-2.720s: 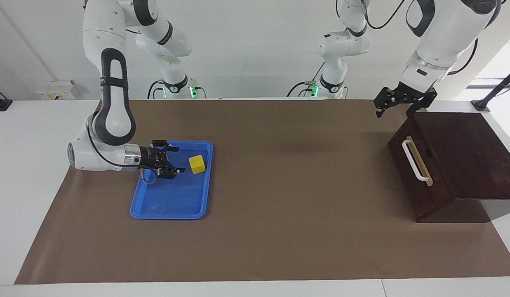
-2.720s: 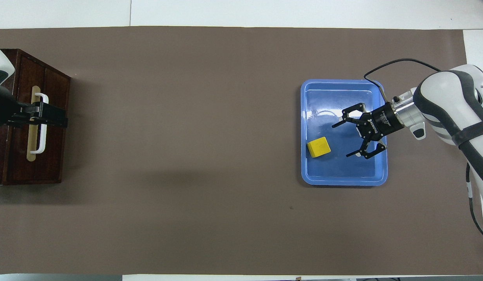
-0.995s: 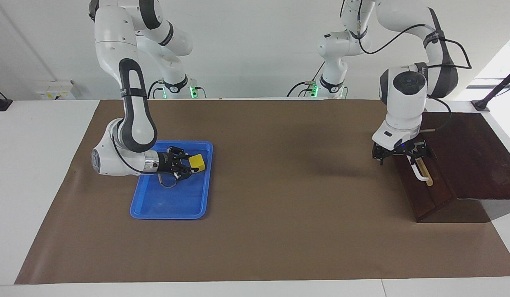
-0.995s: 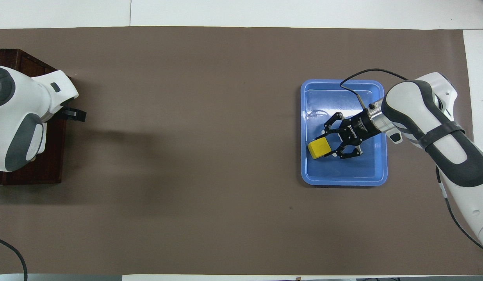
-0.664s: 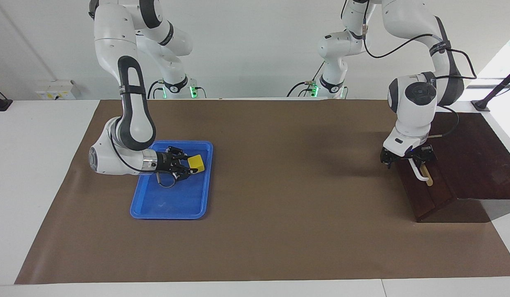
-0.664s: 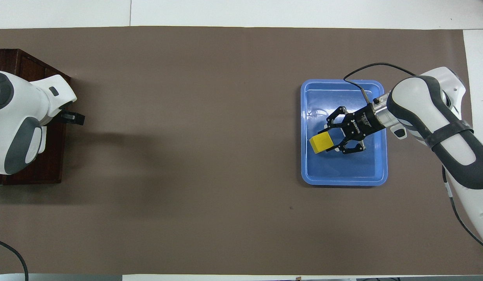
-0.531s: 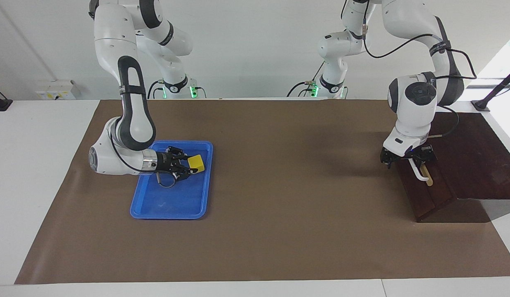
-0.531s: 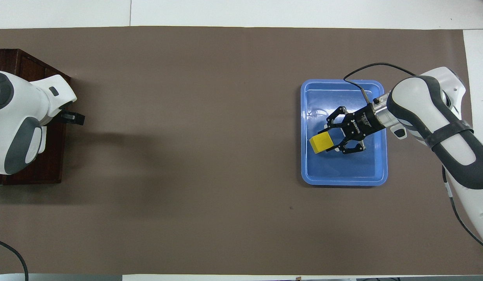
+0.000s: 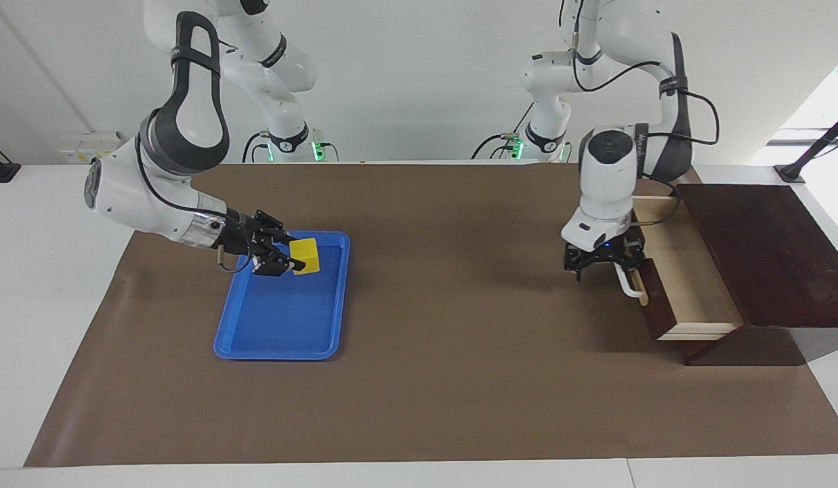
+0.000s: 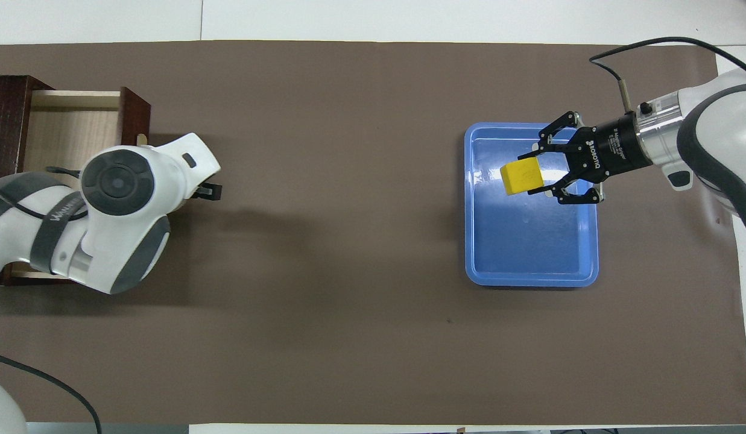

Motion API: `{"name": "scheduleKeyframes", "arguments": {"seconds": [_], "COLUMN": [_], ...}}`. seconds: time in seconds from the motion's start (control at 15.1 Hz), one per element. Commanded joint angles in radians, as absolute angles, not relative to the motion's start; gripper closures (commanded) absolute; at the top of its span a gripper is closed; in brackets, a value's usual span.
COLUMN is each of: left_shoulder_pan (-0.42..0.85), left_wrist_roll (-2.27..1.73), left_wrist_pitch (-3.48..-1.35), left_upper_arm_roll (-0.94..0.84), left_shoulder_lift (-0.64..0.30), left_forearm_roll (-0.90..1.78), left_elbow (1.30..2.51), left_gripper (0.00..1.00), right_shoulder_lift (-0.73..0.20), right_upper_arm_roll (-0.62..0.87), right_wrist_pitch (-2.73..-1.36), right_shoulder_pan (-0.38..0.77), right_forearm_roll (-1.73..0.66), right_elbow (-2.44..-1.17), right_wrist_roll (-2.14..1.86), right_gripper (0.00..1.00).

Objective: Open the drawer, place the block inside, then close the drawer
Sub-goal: 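Lift the block with the right gripper while the left gripper reaches toward it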

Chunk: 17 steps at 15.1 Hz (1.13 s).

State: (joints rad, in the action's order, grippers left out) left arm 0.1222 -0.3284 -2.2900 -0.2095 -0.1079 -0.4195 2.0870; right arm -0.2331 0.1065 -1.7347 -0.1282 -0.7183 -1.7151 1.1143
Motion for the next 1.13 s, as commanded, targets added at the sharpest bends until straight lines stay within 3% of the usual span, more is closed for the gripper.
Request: {"name": "scheduleKeyframes", "arguments": {"seconds": [0.0,0.13,0.33,0.46,0.8,1.06], "left_shoulder_pan": [0.135,0.133,0.176,0.198,0.328,0.435], "left_wrist_roll": [-0.33,-0.333,-0.366,-0.513,-1.189,-1.689], "left_wrist_pitch": [-2.263,-2.215,-1.897,-1.8,-1.772,-1.795], "left_upper_arm_roll": [-0.195,-0.196,-0.196,-0.195,-0.198,-0.195], "left_shoulder_lift": [-0.092,-0.101,-0.165,-0.176,-0.176,-0.276], "left_forearm_roll": [-0.423,-0.419,-0.284,-0.188,-0.065,0.026], "left_elbow": [2.085,2.041,1.753,1.636,1.568,1.438], "left_gripper": [0.0,0.0,0.0,0.0,0.0,0.0], "right_shoulder_lift": [-0.236,-0.233,-0.227,-0.229,-0.229,-0.227], "right_upper_arm_roll": [0.115,0.117,0.117,0.12,0.135,0.14], "right_wrist_pitch": [-1.694,-1.686,-1.687,-1.687,-1.697,-1.834], "right_shoulder_pan": [-0.137,-0.133,-0.132,-0.133,-0.121,0.018], "right_forearm_roll": [-0.752,-0.752,-0.752,-0.752,-0.756,-0.764], "right_elbow": [-1.652,-1.638,-1.637,-1.635,-1.635,-1.654], "right_wrist_roll": [1.189,1.2,1.207,1.207,1.233,1.383], "right_gripper": [1.0,1.0,1.0,1.0,1.0,1.0]}}
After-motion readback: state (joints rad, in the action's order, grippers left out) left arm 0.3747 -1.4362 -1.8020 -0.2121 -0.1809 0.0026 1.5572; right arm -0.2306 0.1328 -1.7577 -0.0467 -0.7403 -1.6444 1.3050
